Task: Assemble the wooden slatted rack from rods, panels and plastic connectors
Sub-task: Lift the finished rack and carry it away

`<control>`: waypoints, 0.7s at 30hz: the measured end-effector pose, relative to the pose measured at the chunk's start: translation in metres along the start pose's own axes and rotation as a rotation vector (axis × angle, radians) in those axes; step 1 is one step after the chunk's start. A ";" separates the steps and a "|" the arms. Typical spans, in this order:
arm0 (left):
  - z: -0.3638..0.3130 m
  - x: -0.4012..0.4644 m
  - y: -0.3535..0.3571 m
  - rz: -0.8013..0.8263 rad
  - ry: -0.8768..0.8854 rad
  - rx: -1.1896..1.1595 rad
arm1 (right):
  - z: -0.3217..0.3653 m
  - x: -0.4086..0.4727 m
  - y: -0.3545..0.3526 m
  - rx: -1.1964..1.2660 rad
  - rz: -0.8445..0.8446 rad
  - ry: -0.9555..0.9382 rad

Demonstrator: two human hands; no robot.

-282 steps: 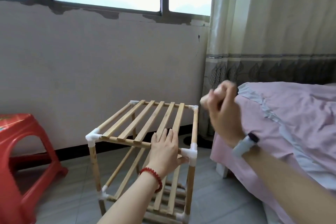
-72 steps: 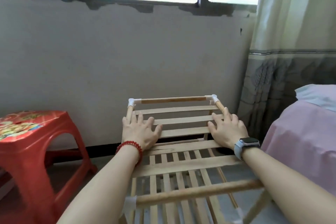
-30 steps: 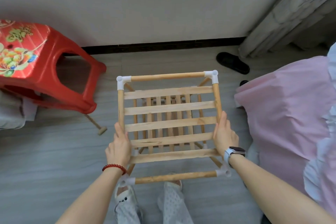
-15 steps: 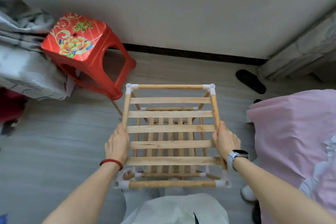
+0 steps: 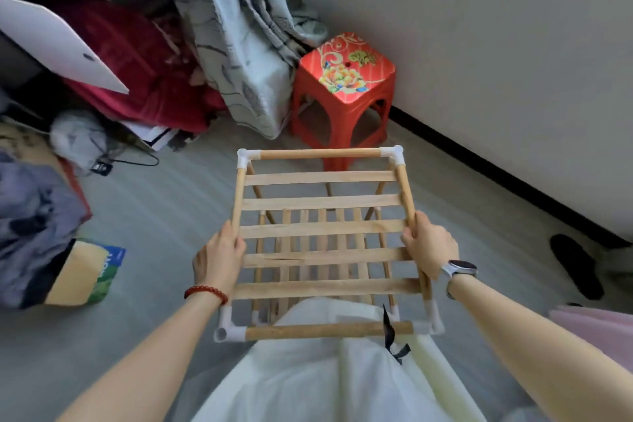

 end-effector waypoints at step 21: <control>0.377 -0.229 -0.135 -0.619 -1.183 -0.219 | 0.583 -0.123 0.159 -0.276 0.263 -1.167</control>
Point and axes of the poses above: each hand's wrist, its own x-axis towards the middle knuckle, its own y-axis out of the palm, z = x × y, the point moved 5 cm from there along x, towards the middle knuckle, and after that the axes turned 2 degrees about x, right-handed, at the moved point
